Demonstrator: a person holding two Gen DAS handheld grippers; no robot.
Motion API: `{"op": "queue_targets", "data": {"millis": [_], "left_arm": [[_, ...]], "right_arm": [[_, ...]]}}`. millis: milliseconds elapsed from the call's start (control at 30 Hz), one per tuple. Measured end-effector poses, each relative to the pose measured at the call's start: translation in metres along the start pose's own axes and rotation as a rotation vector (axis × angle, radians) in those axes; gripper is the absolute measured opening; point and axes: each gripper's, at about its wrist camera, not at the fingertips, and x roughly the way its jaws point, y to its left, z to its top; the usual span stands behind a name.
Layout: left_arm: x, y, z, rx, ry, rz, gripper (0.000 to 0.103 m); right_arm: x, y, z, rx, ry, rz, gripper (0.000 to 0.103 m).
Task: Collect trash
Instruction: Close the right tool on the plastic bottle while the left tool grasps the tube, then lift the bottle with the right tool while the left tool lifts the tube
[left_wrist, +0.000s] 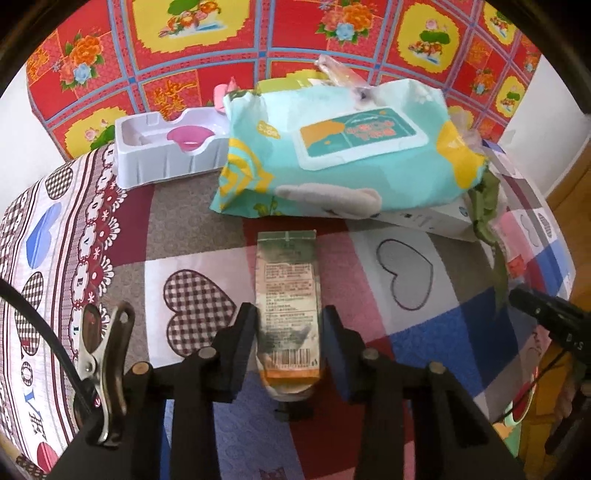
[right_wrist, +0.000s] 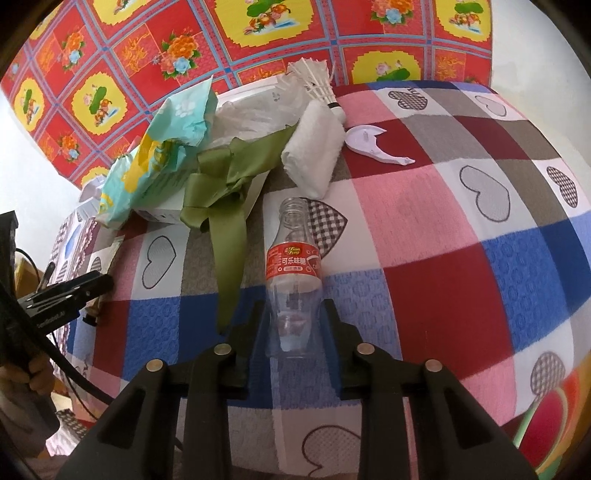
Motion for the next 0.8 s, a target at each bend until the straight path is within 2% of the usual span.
{"op": "queue_targets", "data": {"millis": [333,800], "left_arm": [[-0.016,-0.018,0.004,0.051,-0.021,-0.052,0.038],[-0.025,-0.043,0.005,0.148,-0.027,-0.135,0.038]], "right_arm": [[-0.018,0.008,-0.011,0.012,-0.032,-0.008,0.029],[-0.055,0.012,-0.033,0.065,-0.089,-0.062,0.029]]}}
